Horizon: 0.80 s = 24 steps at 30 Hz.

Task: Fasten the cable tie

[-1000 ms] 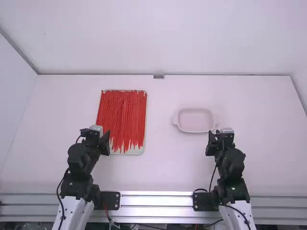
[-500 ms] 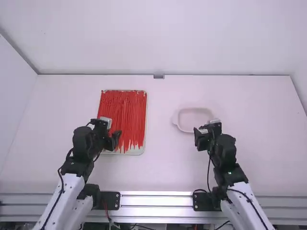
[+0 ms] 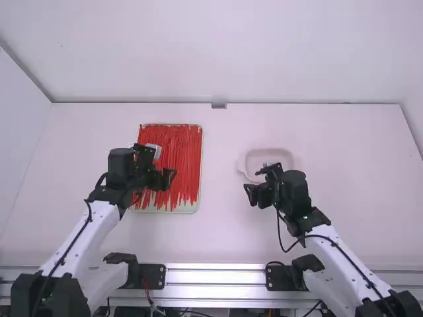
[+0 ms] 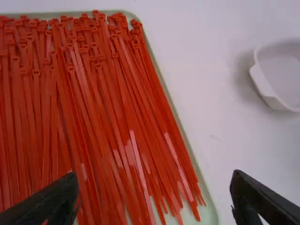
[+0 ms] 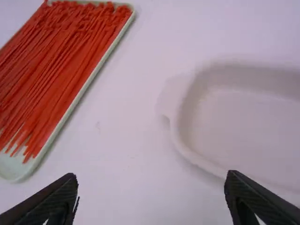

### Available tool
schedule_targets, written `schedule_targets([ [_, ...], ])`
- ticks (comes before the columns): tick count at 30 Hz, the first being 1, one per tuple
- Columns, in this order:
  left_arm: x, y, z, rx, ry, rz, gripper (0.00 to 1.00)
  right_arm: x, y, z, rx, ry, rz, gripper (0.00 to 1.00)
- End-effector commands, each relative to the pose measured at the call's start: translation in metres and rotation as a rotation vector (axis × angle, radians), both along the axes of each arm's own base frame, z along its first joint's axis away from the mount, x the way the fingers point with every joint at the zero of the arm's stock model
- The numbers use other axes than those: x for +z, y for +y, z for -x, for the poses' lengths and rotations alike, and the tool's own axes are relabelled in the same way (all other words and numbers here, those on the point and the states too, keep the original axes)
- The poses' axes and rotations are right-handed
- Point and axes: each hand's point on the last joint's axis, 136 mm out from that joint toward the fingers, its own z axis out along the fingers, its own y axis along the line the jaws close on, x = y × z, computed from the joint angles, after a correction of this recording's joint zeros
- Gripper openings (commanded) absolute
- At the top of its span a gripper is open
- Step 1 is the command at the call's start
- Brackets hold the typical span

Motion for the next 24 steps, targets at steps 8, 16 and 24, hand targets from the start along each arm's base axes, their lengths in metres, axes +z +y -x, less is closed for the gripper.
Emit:
schedule_targets([
  [8,0.007,-0.01,-0.066,-0.057,0.106,-0.018,0.95,0.049,0.038,-0.023,0.147,-0.025,-0.026,0.95],
  [16,-0.017,-0.014,-0.11,-0.069,0.179,-0.016,0.99,0.065,0.037,-0.042,0.141,-0.063,-0.039,0.99],
  [24,-0.035,-0.002,-0.141,0.021,0.159,-0.047,0.99,0.069,0.039,-0.055,0.132,-0.103,-0.057,0.99],
])
